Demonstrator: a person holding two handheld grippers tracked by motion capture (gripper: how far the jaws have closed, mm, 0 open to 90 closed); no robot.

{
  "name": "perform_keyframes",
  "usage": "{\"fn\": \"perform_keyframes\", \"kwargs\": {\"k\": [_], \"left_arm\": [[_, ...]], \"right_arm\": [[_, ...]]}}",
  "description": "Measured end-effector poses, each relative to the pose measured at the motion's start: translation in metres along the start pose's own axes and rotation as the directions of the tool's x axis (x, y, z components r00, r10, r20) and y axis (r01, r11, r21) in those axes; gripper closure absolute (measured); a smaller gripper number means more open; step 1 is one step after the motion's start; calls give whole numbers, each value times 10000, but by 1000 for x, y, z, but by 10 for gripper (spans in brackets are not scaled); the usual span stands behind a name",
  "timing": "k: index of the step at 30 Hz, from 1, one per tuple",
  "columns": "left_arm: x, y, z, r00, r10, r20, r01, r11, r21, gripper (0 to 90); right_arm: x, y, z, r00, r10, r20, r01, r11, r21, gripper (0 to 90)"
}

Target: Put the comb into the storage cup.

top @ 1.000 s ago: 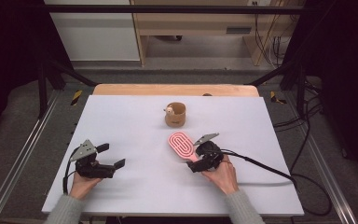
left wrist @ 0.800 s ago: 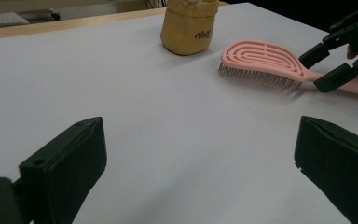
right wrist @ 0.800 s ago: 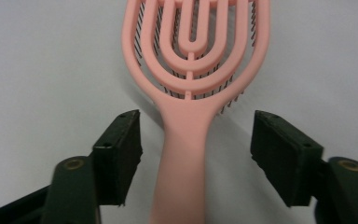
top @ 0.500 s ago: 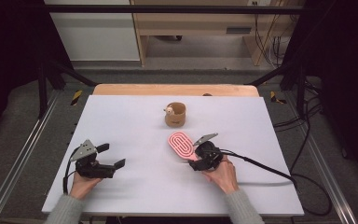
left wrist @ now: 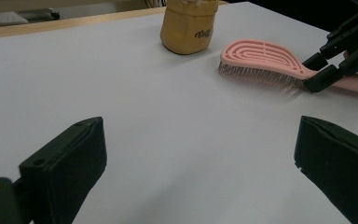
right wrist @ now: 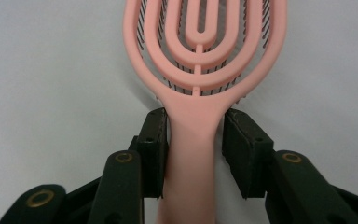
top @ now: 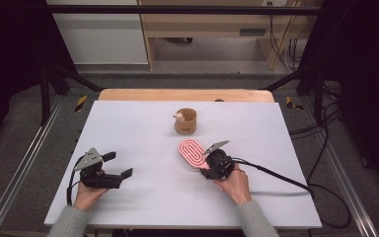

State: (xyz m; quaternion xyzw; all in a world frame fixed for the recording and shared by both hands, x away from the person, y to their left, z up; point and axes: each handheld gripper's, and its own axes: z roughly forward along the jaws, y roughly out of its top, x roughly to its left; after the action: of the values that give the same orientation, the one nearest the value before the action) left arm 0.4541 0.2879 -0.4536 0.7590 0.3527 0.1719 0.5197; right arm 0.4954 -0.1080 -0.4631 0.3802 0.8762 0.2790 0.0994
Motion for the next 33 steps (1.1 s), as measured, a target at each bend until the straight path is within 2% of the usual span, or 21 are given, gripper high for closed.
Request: {"fn": "perform_keyframes", "kwargs": {"k": [4,9,19,33], "left_arm": [[0,0,0,10000,-9,3,9,10000,-6,23],[0,0,0,10000,-9,8,9,10000,-7,24],[0,0,0,10000,-14,3,14,10000,13,23],[0,0,0,10000,-36,-11,36,10000,-2,23]], "right_arm": [[0,0,0,10000,-7,10,7,10000,-3,661],[0,0,0,10000,86,44,-86,9999,57,671],[-1,1,-2,9998,-61,173,58,9999,134,682],[-1,2,-13,9999,-85,-97,84,9999,-112,685]]}}
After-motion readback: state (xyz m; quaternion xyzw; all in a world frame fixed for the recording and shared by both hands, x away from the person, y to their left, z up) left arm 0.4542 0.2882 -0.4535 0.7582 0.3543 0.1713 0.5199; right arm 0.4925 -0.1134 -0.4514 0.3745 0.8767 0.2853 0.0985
